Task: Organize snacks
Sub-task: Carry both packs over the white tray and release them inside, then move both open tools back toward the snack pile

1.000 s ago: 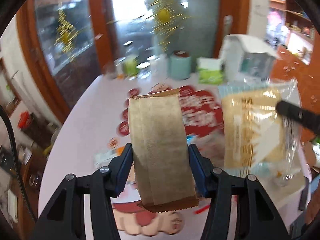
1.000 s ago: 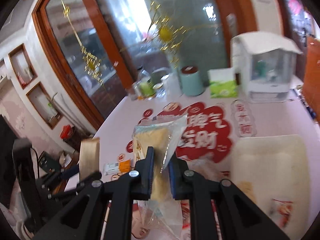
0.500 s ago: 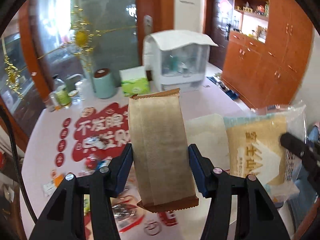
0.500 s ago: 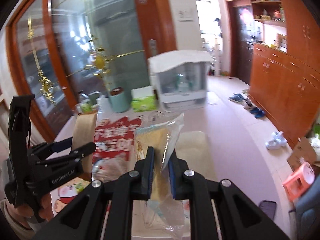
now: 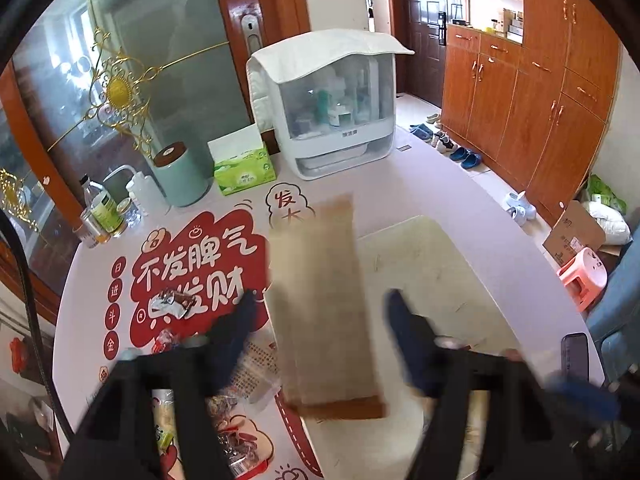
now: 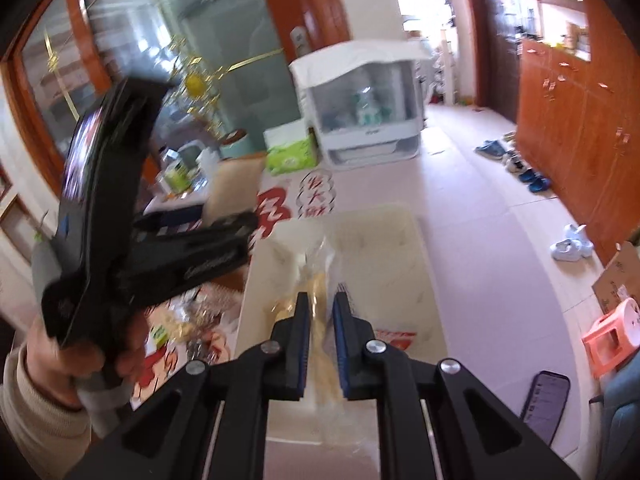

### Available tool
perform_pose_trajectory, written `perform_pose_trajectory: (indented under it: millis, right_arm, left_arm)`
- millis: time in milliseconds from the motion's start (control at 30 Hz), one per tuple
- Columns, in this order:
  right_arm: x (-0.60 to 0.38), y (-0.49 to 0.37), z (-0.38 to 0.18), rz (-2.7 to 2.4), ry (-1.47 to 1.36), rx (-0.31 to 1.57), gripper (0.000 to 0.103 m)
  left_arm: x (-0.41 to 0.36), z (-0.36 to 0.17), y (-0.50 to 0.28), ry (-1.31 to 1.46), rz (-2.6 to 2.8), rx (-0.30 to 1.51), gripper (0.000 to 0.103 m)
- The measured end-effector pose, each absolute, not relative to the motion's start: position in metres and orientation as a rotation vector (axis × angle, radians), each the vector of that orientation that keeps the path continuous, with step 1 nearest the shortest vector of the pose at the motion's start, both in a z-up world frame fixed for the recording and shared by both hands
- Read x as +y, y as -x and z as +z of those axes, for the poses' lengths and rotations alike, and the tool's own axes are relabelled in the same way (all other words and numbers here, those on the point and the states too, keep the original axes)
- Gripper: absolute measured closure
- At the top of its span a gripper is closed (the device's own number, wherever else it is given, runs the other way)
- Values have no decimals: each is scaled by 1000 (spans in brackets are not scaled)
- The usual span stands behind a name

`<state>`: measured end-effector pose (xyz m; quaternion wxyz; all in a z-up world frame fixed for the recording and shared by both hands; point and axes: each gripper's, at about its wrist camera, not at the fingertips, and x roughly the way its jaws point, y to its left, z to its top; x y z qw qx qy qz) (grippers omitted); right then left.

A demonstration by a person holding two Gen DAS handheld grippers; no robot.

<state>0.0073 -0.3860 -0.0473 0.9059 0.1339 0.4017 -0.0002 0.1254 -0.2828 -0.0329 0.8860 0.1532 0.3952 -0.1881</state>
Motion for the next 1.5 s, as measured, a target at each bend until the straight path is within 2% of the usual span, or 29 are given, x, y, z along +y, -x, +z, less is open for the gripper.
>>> perform_pose_trajectory:
  millis: [33,67,100,167,267,867,1067,1300,1500]
  right_arm:
    - [-384,-5,-49,11,-275,838,91]
    - [-383,-5,-51,20,-274,844,86]
    - [-382,-5,-50,20,-270,845,81]
    - [-382,-2,-49,8,-260,825,54]
    - [-382,2,-44,-42,-236,780,43]
    - [-379,13,-39,-115,-256,749,42]
    - [-370,22,-29,-131,-229,704,42]
    - [-332,17,-20,-61,-178,703,41]
    - [-268,-7,-21,40,-116,737,39]
  left_arm:
    - [-282,-32,-124,-318,-384,812,6]
    - [-280,-31,-122,-315,-382,800,2]
    - [-280,-30,-121,-314,-384,790,2]
    - [-279,-30,-119,-320,-391,799,2]
    - [-274,-31,-114,-297,-413,807,2]
    - [-228,-5,-67,-235,-308,629,2]
    - [-205,9,-57,-241,-305,646,2]
    - [-132,21,-65,-191,-253,698,2]
    - [-31,22,-78,-219,-98,703,2]
